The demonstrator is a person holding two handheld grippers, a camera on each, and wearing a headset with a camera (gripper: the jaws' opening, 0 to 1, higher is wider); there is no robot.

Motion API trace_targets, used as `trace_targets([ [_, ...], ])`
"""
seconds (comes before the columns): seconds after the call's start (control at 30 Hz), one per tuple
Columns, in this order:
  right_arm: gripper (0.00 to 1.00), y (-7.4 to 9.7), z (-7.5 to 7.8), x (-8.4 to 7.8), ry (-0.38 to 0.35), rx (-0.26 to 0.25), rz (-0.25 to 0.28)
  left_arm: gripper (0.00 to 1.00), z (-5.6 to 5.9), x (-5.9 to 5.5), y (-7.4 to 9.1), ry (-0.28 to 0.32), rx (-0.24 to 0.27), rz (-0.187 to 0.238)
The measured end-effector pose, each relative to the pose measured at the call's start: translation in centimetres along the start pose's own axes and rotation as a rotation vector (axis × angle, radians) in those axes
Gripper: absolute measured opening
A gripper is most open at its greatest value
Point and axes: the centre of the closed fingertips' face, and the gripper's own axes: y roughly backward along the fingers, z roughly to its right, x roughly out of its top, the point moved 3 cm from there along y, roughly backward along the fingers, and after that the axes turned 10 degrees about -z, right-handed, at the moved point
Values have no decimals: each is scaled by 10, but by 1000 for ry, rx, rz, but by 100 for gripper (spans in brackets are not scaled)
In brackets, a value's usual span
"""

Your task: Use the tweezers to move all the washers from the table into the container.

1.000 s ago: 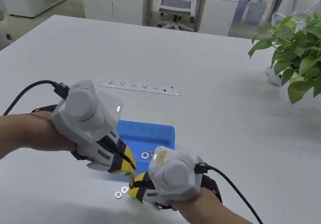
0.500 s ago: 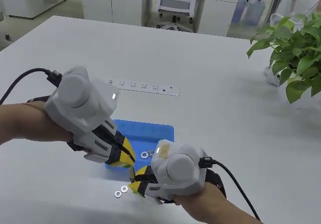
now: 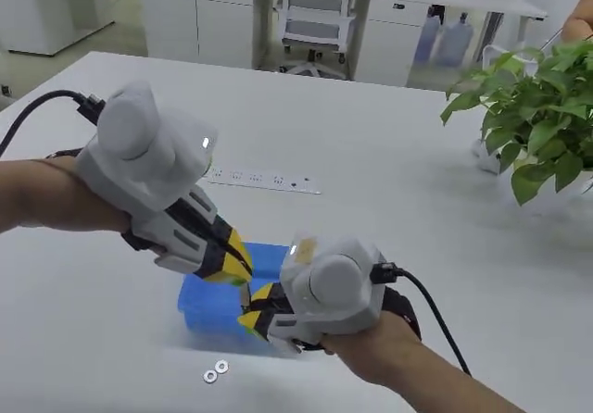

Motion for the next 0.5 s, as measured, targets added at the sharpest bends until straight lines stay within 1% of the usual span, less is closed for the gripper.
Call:
trace_targets([
  [0.1,9,3,10,5,-1,-15,16,6,-8,2,5,-8,14,-6],
  [0.13,9,3,11,5,-1,-16,18,6,-11,3,7,-10,17,-8],
  [0.23,9,3,18,6,6,-22,21,6,-16,4,7,-18,21,-16],
  [0.5,9,-1,33,1,12,-24,17,6,-29,5,-1,-26,31,-28],
])
